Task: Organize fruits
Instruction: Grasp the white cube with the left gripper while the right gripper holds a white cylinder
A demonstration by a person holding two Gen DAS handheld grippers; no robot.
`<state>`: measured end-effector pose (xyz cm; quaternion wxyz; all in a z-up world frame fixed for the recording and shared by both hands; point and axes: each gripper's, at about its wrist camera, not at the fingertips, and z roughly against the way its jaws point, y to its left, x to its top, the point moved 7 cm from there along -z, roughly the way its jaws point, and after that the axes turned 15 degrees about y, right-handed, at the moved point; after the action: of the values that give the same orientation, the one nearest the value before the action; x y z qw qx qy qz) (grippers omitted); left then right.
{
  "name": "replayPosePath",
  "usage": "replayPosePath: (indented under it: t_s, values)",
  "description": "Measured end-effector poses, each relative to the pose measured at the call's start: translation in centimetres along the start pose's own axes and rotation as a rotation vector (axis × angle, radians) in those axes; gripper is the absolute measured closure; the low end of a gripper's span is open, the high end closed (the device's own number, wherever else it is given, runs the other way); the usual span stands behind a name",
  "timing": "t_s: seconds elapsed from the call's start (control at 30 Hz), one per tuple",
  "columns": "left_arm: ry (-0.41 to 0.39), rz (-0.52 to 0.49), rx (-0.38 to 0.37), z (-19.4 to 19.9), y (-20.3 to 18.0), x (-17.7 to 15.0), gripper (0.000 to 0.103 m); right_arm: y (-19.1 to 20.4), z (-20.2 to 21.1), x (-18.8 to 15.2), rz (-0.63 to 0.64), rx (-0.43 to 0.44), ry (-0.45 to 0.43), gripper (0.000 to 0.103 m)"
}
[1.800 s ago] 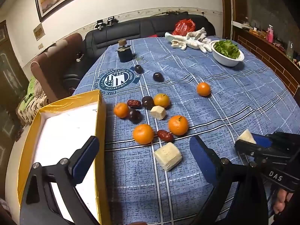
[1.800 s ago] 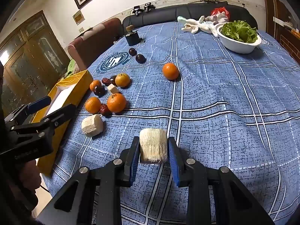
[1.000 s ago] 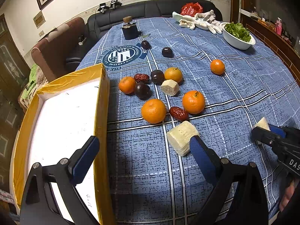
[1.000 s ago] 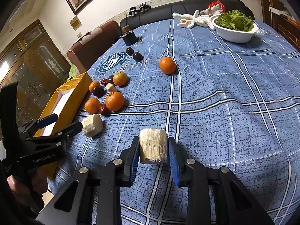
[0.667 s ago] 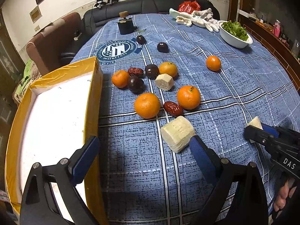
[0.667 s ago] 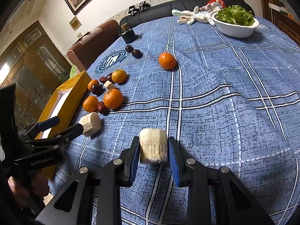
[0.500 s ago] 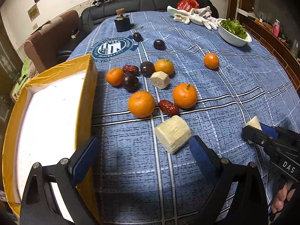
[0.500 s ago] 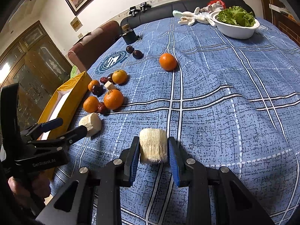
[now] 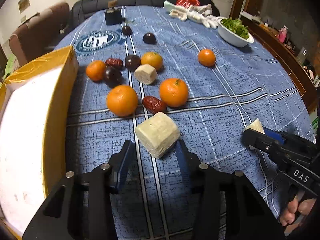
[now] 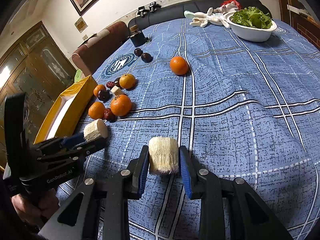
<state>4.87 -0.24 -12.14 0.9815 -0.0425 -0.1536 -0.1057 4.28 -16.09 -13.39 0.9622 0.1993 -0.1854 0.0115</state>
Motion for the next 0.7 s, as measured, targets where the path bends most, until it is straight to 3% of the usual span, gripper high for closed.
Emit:
replayPosePath:
  t_s: [0.1, 0.7]
  values:
    - [-0.008, 0.002, -0.043, 0.3, -0.1, 0.0, 0.073, 0.1, 0.2, 0.0, -0.004, -0.003, -0.001, 0.073]
    - [-0.039, 0.04, -0.08, 1.7, 1.7, -0.9, 0.078, 0.1, 1.2, 0.3, 0.006, 0.001, -0.027, 0.073]
